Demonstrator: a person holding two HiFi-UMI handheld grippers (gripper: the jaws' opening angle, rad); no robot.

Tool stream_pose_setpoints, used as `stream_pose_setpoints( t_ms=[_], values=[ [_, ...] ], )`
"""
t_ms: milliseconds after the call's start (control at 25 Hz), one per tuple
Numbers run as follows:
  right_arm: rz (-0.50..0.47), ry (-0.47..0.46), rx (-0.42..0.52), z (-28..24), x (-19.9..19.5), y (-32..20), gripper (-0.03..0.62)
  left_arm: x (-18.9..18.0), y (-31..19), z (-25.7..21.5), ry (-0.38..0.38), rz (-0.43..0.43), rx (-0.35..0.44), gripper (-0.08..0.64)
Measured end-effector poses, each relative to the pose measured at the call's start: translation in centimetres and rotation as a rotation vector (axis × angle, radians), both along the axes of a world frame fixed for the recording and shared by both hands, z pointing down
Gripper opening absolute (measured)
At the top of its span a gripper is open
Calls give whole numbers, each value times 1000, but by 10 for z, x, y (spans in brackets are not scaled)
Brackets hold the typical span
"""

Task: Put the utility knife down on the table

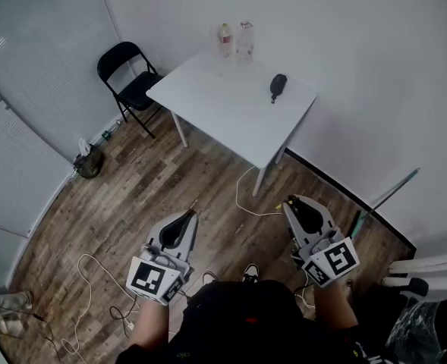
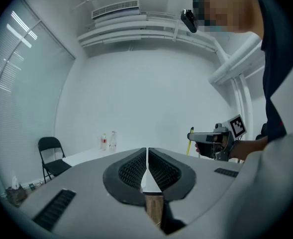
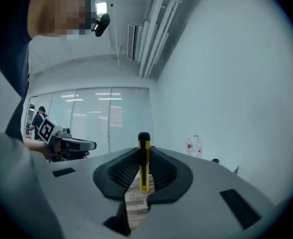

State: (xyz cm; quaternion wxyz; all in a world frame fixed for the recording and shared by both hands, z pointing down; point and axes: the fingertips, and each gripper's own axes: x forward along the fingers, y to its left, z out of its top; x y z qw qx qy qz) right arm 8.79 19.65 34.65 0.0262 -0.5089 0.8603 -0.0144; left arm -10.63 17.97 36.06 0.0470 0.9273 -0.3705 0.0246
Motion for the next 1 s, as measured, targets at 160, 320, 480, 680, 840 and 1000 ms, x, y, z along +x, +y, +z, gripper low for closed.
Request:
stream_pose_setpoints(
  t_ms=[160, 320, 480, 680, 840, 1000],
  values=[
    [-22, -22, -13, 9, 29, -2, 67, 28, 2, 5, -17, -18, -16, 32],
    [-51, -49, -29, 20, 54, -7, 67, 49, 9, 4, -36, -43, -14, 32],
    [-83, -77, -13, 22, 54, -15, 67, 50, 5, 8, -66, -70, -8, 32],
    [-91, -71, -9, 26, 58, -20, 67, 54, 1, 12, -49, -75, -21, 32],
    [-57, -67, -12, 28, 62, -30, 67, 56, -15, 19, -53, -48, -31, 32],
    [-12, -63, -30, 34, 73, -49, 67, 63, -41, 23, -34, -20, -33, 32]
  ],
)
